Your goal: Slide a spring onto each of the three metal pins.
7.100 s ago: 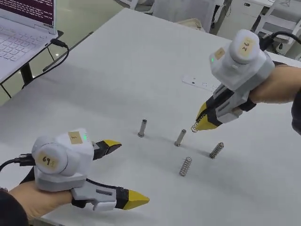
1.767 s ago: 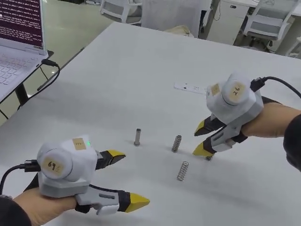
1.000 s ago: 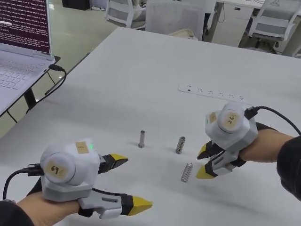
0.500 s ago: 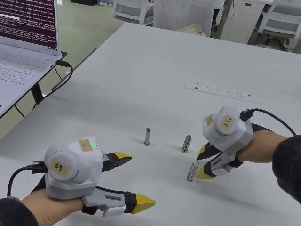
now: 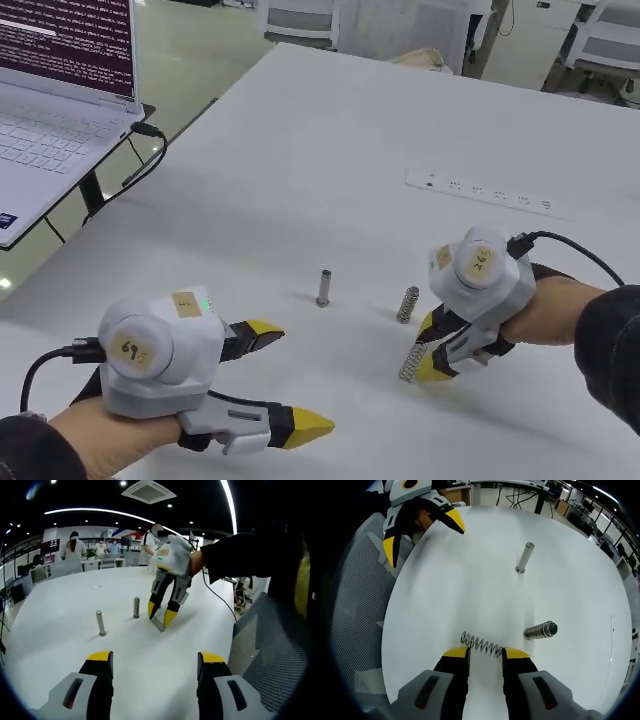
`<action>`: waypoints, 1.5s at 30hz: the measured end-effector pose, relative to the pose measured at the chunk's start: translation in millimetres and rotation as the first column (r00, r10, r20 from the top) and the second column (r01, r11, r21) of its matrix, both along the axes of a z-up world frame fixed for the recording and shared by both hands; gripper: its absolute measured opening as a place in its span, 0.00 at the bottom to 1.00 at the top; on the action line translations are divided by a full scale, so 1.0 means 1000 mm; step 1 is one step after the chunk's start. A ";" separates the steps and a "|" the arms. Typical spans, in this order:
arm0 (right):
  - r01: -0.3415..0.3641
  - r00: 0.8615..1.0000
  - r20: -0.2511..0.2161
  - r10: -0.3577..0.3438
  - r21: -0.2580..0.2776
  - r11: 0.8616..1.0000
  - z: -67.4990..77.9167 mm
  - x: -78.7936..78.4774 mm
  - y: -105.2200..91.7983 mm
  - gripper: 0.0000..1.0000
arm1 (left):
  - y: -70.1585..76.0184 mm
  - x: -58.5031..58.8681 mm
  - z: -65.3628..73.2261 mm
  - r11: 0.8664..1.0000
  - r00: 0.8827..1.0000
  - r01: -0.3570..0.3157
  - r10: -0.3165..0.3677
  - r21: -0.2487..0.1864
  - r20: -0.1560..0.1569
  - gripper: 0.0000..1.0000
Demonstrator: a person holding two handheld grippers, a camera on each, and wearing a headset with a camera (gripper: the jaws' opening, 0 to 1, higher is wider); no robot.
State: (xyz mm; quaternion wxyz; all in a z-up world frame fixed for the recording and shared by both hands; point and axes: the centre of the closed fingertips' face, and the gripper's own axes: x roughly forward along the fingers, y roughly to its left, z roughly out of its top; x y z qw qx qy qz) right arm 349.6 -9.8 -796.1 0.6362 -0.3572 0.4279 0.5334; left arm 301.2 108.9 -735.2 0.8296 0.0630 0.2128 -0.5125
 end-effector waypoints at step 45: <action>-0.087 0.995 -0.054 0.085 -0.034 0.996 -0.002 -0.042 0.006 0.14 | -0.007 -0.006 0.003 1.000 1.000 0.022 -0.022 -0.007 0.009 0.60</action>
